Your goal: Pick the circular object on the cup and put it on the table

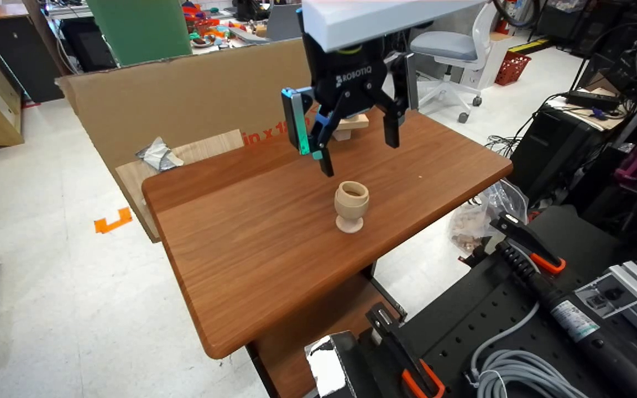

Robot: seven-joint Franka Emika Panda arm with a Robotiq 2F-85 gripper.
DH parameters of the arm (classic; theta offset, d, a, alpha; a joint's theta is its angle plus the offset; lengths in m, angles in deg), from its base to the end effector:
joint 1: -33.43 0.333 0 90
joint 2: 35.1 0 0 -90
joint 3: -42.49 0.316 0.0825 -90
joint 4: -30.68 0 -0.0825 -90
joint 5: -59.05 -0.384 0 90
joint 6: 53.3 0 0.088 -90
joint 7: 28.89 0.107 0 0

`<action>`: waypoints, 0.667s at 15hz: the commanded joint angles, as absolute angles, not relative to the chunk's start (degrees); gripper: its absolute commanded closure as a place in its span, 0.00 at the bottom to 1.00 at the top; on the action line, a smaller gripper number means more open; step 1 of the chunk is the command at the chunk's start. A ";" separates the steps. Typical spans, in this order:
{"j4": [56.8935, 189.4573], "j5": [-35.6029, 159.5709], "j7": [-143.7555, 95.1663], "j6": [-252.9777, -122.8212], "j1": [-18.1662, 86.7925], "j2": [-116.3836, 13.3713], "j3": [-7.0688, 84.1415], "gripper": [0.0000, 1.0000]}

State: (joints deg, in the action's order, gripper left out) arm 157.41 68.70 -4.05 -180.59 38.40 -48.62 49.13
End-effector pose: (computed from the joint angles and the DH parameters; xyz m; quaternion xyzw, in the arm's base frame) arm 0.5155 0.1009 0.2554 0.9911 -0.0565 -0.0906 0.0796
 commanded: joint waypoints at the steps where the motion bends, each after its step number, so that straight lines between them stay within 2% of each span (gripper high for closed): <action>1: 154.52 69.65 -4.46 -182.10 40.56 -52.21 47.23 0.00; 10: 154.39 69.12 -6.21 -182.26 41.34 -54.25 46.02 0.00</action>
